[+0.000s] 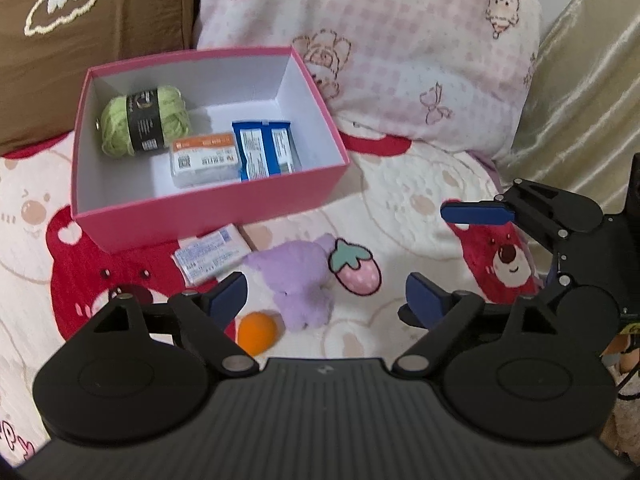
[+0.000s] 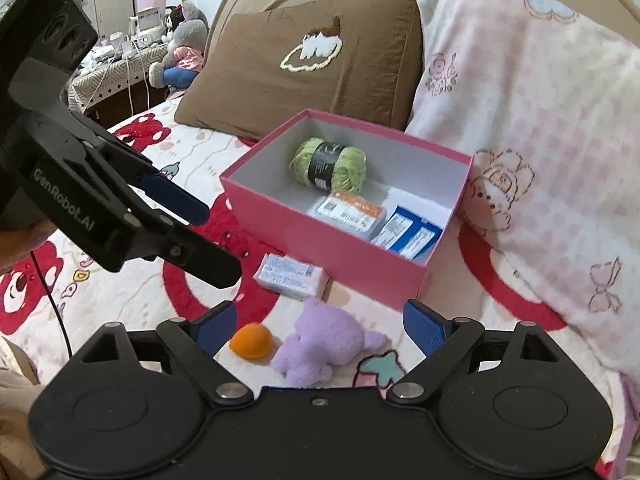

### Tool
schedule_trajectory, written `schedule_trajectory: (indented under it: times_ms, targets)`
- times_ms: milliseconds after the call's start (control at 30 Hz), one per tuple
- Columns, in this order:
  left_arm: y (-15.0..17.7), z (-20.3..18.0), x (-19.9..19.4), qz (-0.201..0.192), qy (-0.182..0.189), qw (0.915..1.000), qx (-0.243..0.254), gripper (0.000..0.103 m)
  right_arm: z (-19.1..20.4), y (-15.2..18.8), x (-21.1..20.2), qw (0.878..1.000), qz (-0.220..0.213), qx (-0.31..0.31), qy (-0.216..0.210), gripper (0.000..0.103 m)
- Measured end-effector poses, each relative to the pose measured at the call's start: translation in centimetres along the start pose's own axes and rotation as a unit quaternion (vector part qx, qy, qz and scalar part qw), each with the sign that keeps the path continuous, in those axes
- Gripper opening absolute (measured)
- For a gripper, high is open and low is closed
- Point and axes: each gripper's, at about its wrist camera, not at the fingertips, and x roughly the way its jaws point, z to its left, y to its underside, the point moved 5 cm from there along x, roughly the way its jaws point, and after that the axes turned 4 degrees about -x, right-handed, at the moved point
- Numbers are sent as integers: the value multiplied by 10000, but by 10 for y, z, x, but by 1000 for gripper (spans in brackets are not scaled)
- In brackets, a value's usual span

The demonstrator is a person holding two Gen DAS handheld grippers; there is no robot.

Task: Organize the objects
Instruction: 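Withdraw the left tool from the box toward the white medicine box, then move the left tool down onto the purple plush toy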

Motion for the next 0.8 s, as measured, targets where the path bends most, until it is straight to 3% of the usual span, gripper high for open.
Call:
schedule_trajectory:
  times_ms: [233, 600, 800]
  targets:
    - [13, 2, 16, 73, 51, 9999, -148, 87, 10, 20, 13, 9998, 128, -104, -53, 92]
    - [27, 4, 41, -7, 100, 9997, -220, 87, 20, 40, 25, 9987, -257, -5, -434, 92]
    - [34, 7, 61, -119, 76, 9994, -317, 87, 13, 56, 41, 9980, -269, 455, -338, 92]
